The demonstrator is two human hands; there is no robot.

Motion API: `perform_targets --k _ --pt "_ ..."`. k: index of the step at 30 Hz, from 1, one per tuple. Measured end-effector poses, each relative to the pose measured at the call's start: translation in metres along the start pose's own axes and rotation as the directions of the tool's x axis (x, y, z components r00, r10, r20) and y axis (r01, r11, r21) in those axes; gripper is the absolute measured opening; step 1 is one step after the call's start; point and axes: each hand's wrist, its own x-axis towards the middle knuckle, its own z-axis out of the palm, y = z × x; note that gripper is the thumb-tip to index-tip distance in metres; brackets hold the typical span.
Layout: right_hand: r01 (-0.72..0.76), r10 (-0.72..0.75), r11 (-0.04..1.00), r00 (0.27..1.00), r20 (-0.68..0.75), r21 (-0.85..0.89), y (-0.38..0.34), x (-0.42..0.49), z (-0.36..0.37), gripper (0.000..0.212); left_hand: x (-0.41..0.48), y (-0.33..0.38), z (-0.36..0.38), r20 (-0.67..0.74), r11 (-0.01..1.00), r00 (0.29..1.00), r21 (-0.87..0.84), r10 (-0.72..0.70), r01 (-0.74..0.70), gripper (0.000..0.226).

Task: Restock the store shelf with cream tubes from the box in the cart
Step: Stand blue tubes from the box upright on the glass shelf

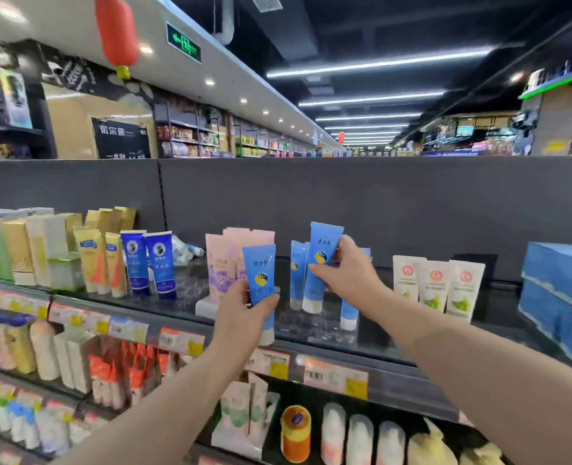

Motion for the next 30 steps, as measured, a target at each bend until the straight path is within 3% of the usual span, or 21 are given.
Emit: perform_targets --k 6,22,30 --pt "-0.021 0.021 0.997 1.0 0.003 -0.07 0.009 0.017 0.03 0.033 0.022 -0.006 -0.01 -0.005 1.0 1.0 0.027 0.01 -0.01 0.022" --pt "-0.143 0.132 0.979 0.988 -0.082 -0.146 0.026 0.041 0.072 0.026 0.061 -0.032 -0.019 0.188 0.997 0.981 -0.054 -0.052 0.063 0.026" --pt "-0.201 0.191 0.959 0.979 -0.066 -0.199 0.025 0.042 0.077 0.029 0.07 -0.035 -0.016 0.214 0.998 0.976 -0.03 -0.048 0.056 0.031"
